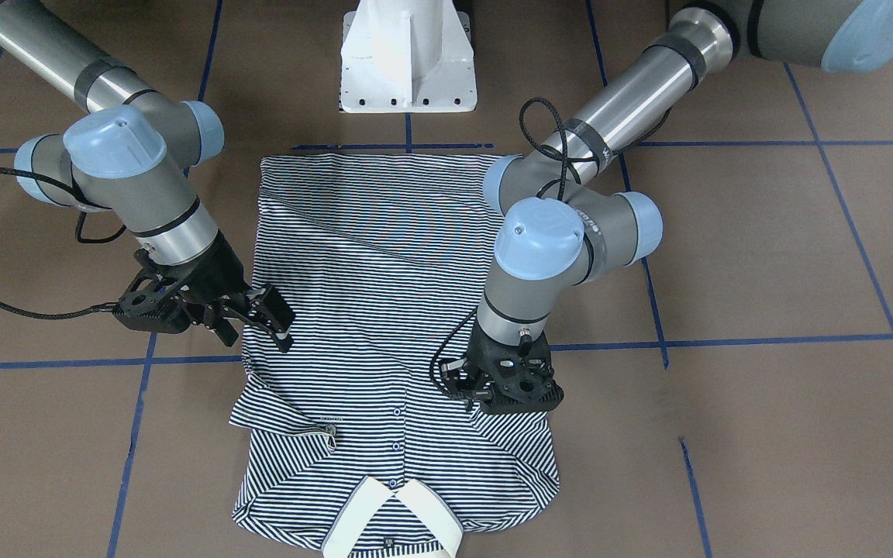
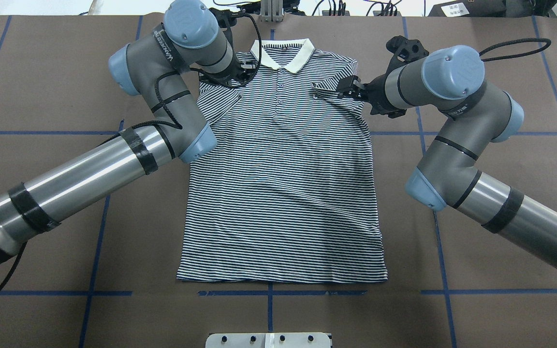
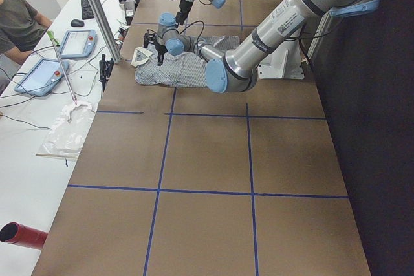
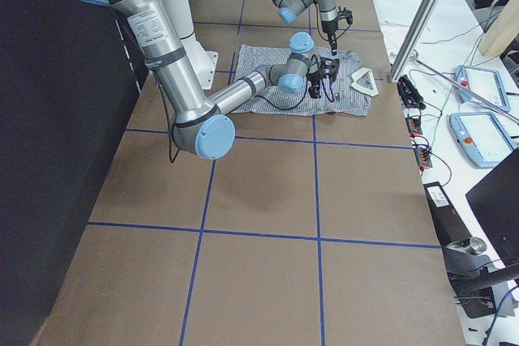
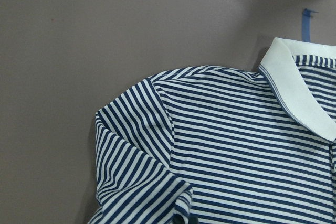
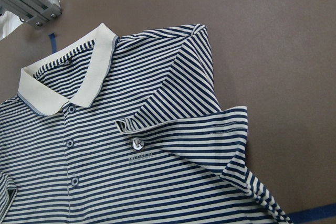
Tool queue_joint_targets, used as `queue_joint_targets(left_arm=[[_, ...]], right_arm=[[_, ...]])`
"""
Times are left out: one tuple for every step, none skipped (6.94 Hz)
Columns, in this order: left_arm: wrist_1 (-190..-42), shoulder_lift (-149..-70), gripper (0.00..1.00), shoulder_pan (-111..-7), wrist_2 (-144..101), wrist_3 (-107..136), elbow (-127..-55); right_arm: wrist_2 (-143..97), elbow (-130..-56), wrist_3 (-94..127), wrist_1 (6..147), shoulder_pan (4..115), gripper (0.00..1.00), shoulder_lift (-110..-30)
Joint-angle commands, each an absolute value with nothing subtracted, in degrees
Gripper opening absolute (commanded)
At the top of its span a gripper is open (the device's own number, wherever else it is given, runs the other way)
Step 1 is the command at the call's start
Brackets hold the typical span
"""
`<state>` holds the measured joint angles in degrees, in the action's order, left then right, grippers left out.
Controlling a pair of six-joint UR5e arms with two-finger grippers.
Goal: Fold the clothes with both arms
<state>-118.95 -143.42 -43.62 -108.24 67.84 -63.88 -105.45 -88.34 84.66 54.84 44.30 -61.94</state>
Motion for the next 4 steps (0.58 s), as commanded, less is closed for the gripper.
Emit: queue_joint_targets(left_arm=[[-118.56, -133.90, 0.74, -43.51, -113.10, 69.17, -79.48], [-118.65, -132.12, 0.74, -43.51, -113.12, 69.17, -82.24], [-118.65, -131.84, 0.75, -43.59, -113.03, 69.17, -82.53], [-118.83, -131.84, 0.76, -43.59, -112.94, 69.17, -82.53]], right_arm=[[-105.03, -95.31, 87.25, 55.02, 42.21, 1.00, -67.90], [-100.77, -98.93, 94.41, 55.11, 37.32, 1.00, -69.94], [-99.59, -103.40, 98.75, 60.42, 34.13, 1.00, -70.57], [-97.06, -109.62, 102.01, 70.91, 29.32, 1.00, -71.62]])
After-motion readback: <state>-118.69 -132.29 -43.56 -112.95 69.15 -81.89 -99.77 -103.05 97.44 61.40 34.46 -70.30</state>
